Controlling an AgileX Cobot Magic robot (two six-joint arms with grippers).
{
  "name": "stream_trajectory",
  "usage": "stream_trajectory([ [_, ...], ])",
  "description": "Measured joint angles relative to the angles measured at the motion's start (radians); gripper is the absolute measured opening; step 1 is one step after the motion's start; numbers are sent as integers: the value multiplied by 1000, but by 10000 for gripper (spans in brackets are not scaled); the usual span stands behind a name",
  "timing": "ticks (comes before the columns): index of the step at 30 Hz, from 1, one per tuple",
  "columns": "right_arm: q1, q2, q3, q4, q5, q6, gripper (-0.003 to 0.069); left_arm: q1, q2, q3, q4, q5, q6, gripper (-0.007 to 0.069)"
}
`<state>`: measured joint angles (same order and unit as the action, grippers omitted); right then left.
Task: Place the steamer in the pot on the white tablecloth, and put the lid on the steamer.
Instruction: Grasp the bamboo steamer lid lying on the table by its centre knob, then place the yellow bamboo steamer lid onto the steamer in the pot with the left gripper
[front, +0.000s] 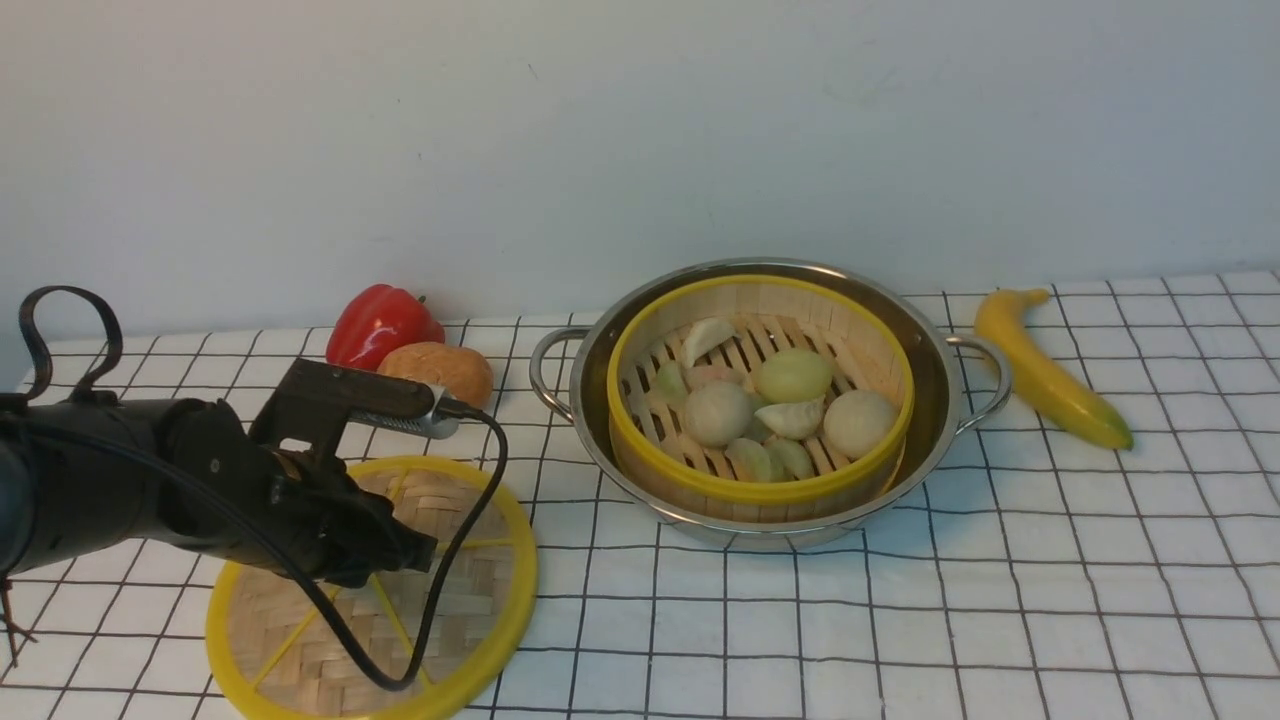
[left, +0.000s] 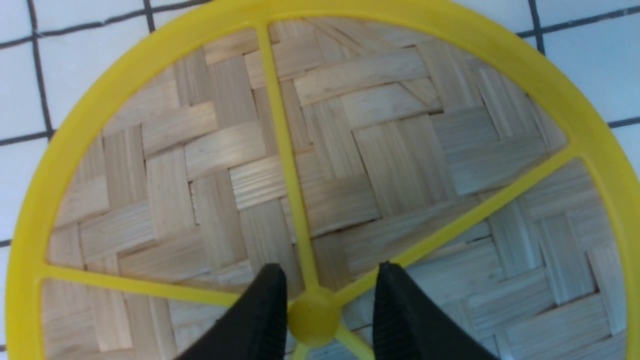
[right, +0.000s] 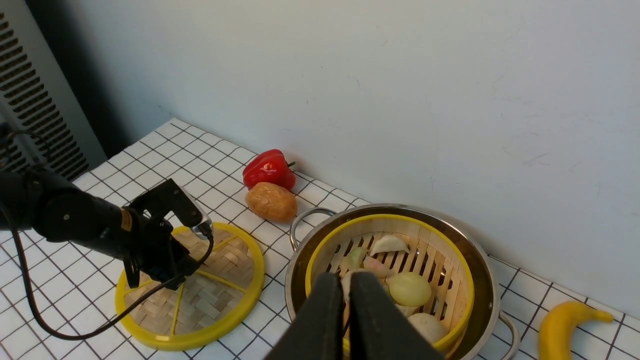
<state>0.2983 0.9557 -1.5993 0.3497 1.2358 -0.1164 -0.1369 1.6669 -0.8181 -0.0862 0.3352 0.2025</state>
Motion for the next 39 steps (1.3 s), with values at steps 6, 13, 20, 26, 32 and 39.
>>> stream_trajectory([
  [6, 0, 0, 0, 1, 0, 0, 55, 0, 0, -1, 47, 2, -27, 113],
  [13, 0, 0, 0, 1, 0, 0, 62, 24, -1, -49, 151, 95, -81, 113],
  [20, 0, 0, 0, 1, 0, 2, 69, 33, -22, -314, 224, 353, -117, 113],
  [26, 0, 0, 0, 1, 0, 13, 76, -116, 6, -572, 181, 426, -117, 113],
  [32, 0, 0, 0, 1, 0, 25, 83, -268, 122, -749, 176, 428, -116, 113],
  [39, 0, 0, 0, 19, 0, 30, 92, -394, 289, -909, 215, 436, -116, 113],
])
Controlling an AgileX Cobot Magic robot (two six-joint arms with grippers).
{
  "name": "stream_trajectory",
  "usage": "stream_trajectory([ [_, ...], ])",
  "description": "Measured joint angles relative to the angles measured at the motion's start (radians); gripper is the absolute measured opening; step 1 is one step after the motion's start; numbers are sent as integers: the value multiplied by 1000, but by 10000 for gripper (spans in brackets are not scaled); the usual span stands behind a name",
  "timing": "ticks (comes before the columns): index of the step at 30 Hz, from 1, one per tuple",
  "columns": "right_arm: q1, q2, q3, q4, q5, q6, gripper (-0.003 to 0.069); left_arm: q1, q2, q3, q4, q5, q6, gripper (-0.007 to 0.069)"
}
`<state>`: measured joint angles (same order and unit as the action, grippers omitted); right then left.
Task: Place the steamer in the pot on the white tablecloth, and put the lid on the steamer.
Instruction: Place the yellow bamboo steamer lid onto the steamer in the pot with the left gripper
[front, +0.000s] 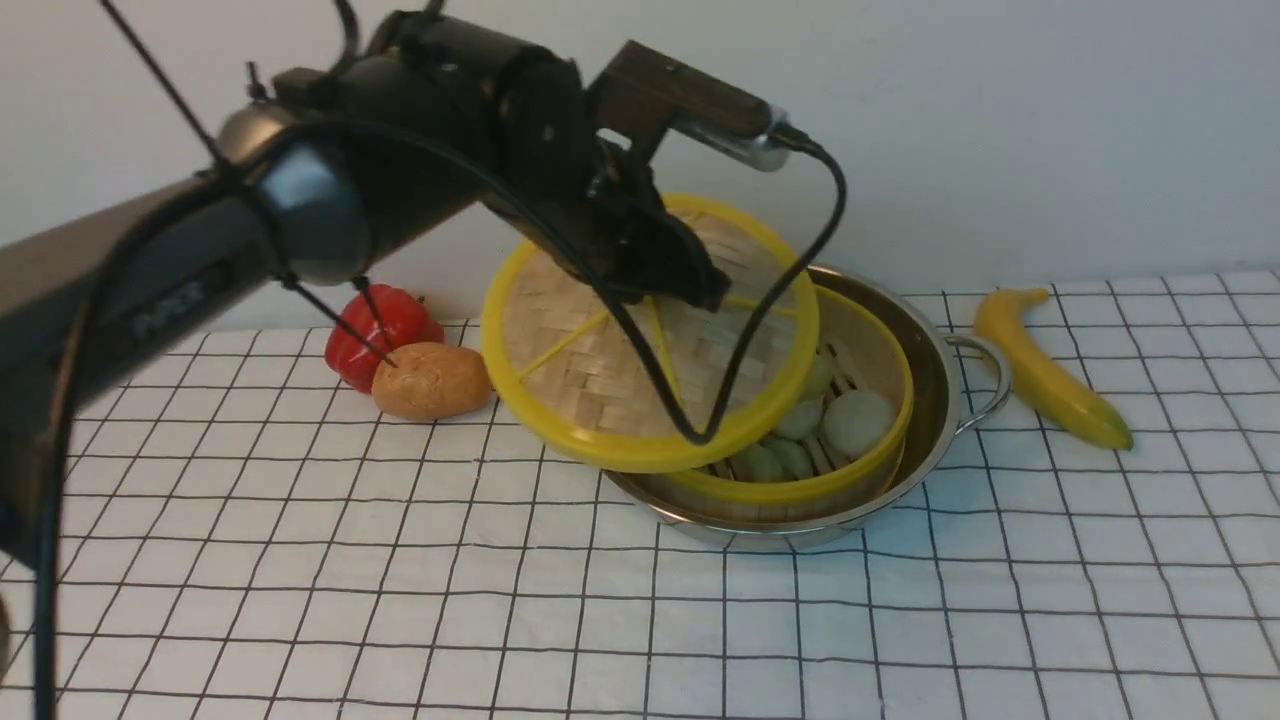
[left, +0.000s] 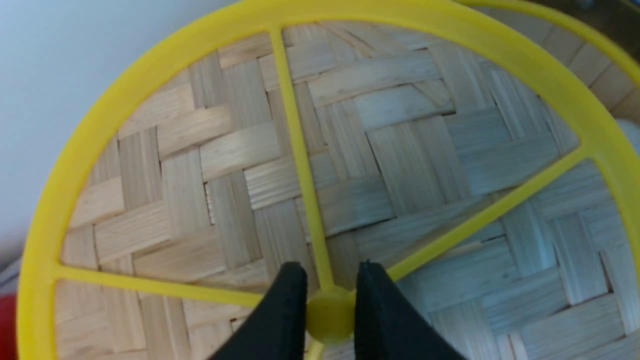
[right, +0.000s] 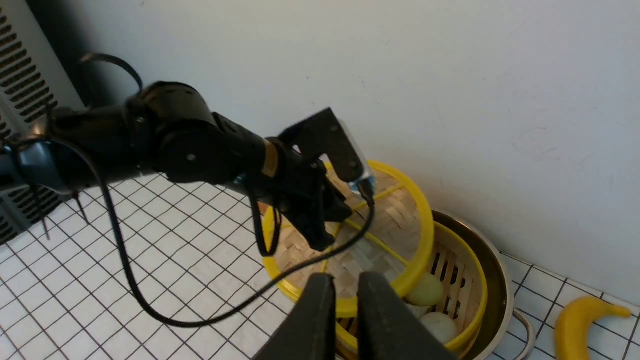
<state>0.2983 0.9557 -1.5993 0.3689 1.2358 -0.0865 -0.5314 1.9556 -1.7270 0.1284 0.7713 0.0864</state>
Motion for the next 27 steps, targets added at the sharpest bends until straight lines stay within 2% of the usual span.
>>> stream_trajectory([
  [9, 0, 0, 0, 37, 0, 0, 100, -73, 81, -74, 46, 10, 2, 113],
  [27, 0, 0, 0, 41, 0, 1, 114, -76, 142, -74, 58, -90, 3, 113],
])
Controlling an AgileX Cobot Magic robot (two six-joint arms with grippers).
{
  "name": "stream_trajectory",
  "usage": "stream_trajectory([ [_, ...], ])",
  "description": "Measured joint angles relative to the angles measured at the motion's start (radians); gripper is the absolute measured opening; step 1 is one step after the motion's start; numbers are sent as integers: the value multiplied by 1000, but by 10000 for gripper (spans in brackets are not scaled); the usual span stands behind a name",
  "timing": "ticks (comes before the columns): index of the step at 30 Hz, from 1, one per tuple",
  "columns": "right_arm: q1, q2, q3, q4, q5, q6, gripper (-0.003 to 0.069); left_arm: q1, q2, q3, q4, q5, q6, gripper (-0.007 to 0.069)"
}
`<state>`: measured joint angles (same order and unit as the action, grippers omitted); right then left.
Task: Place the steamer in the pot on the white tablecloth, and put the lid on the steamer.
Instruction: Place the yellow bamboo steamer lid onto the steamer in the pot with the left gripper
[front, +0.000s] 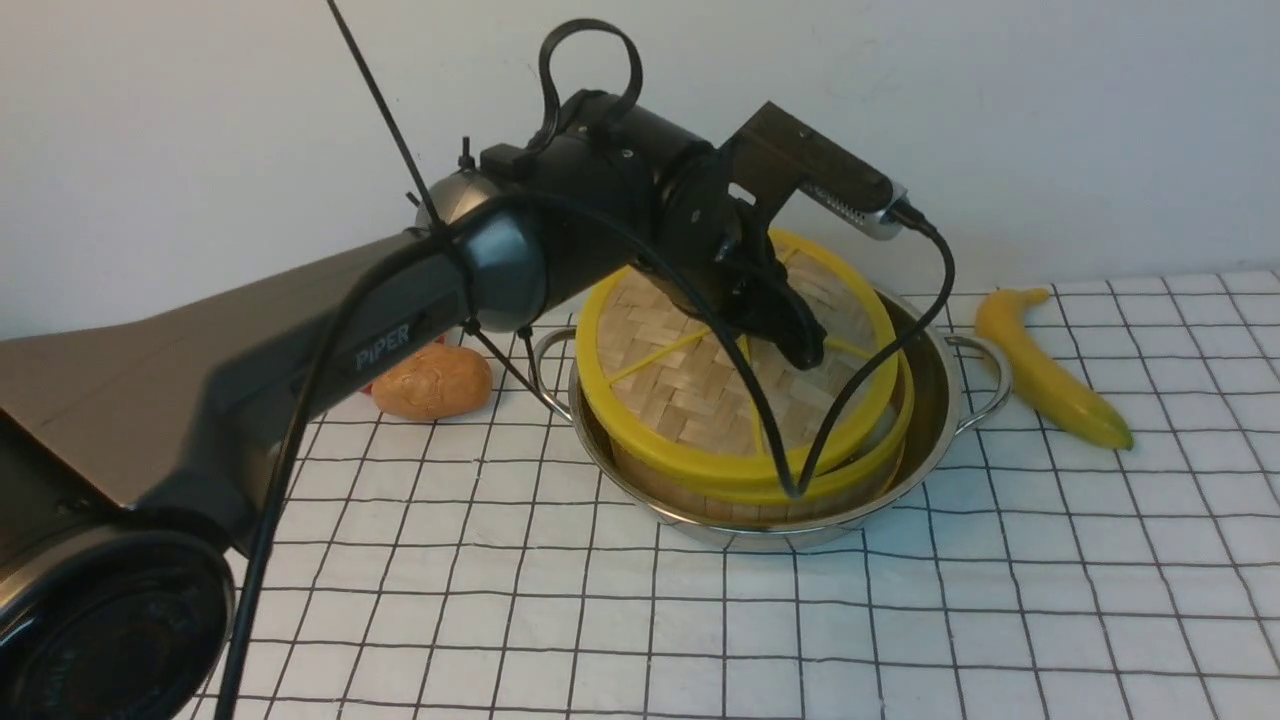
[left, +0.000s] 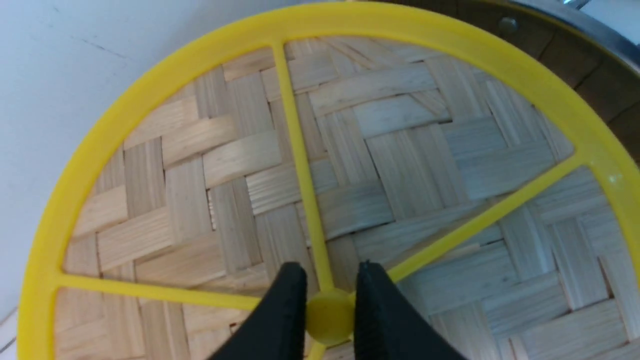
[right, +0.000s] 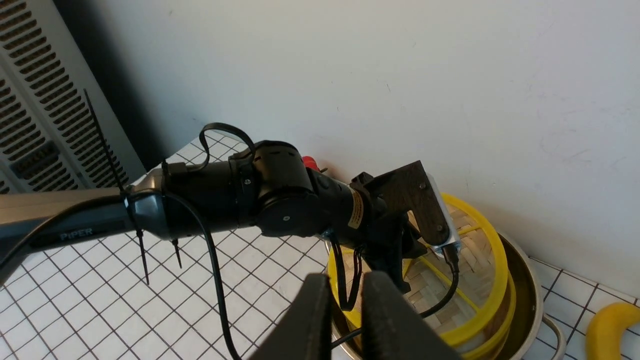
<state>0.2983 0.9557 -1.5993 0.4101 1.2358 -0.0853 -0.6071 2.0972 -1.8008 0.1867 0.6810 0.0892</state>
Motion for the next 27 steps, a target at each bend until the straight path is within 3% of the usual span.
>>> stream_trajectory([
  [27, 0, 0, 0, 4, 0, 0, 128, 0, 4, 0, -22, -36, 0, 113],
])
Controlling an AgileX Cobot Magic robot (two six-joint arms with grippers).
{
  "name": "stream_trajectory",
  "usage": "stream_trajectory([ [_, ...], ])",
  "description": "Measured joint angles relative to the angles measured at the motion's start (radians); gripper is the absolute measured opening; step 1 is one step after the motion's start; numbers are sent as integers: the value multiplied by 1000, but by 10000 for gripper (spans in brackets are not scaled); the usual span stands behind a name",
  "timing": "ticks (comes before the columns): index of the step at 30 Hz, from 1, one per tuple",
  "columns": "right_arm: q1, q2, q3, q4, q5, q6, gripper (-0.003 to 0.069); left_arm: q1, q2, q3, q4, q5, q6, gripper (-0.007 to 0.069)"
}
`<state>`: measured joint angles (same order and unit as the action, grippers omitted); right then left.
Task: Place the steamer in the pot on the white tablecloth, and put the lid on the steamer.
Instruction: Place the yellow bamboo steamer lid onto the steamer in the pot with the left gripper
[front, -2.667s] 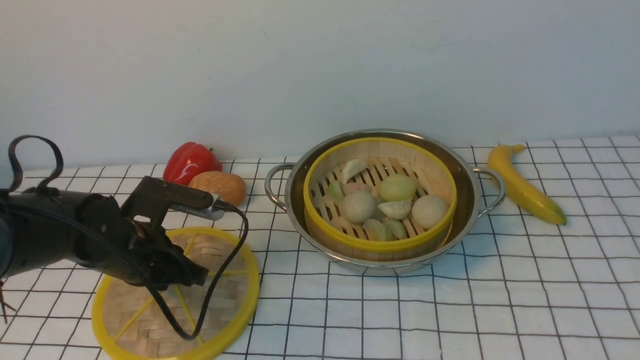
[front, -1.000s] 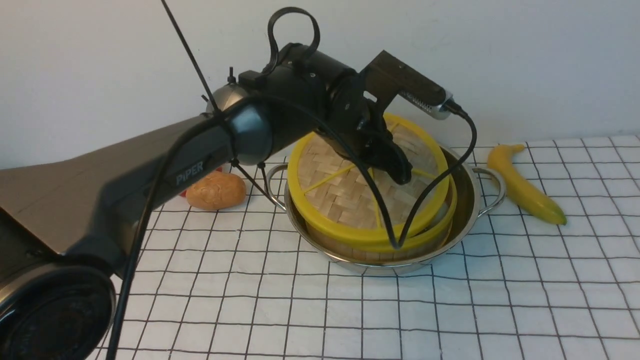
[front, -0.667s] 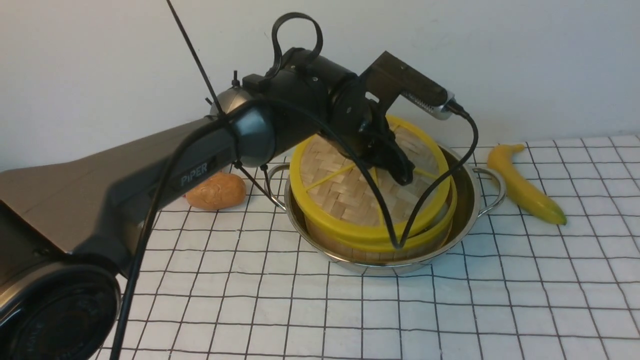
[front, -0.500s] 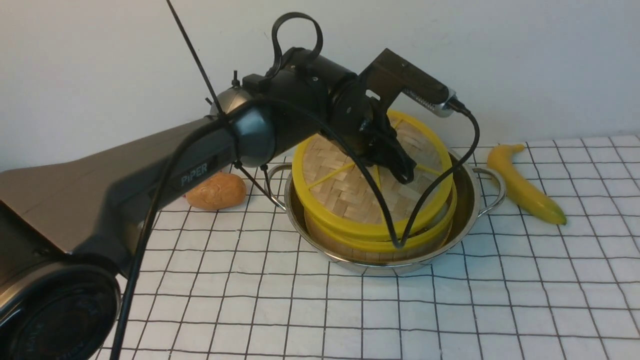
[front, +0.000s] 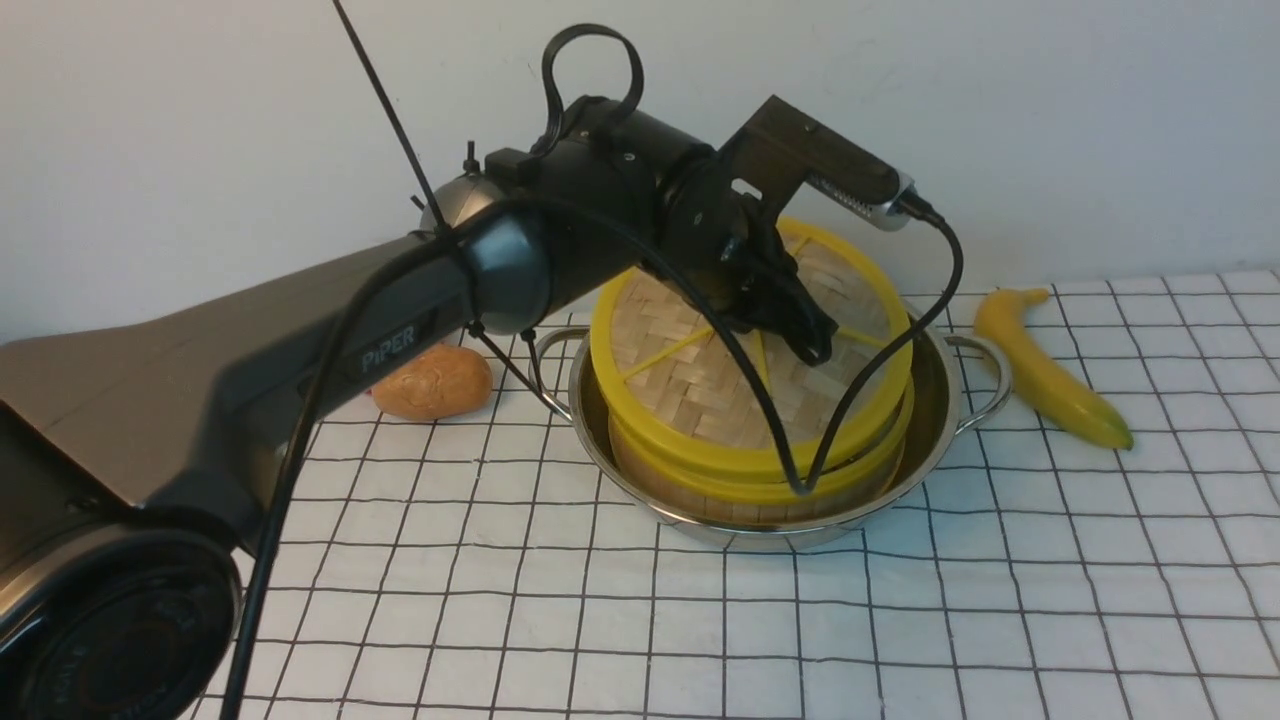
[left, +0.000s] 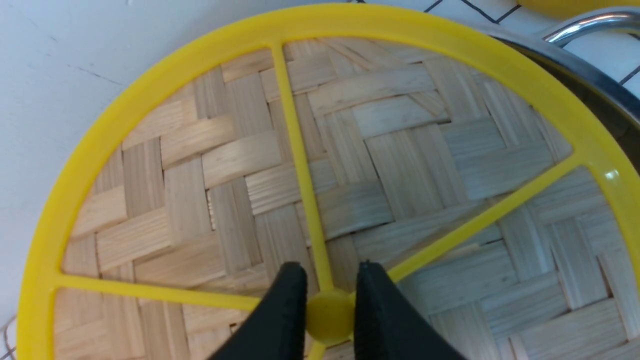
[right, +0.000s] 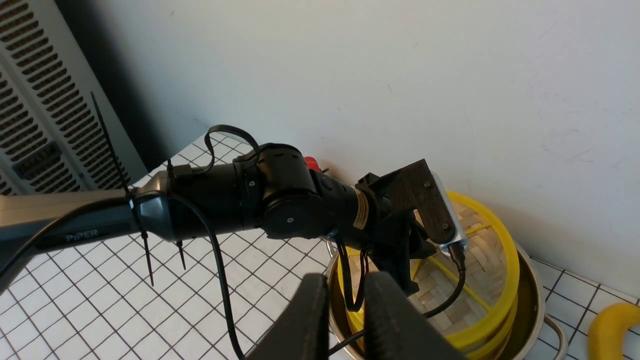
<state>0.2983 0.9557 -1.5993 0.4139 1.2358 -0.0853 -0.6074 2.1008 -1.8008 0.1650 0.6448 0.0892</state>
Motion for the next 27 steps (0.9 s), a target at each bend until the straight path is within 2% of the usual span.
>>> stream_trajectory([
  [27, 0, 0, 0, 0, 0, 0, 137, 0, 0, 0, -50, 8, 4, 113],
])
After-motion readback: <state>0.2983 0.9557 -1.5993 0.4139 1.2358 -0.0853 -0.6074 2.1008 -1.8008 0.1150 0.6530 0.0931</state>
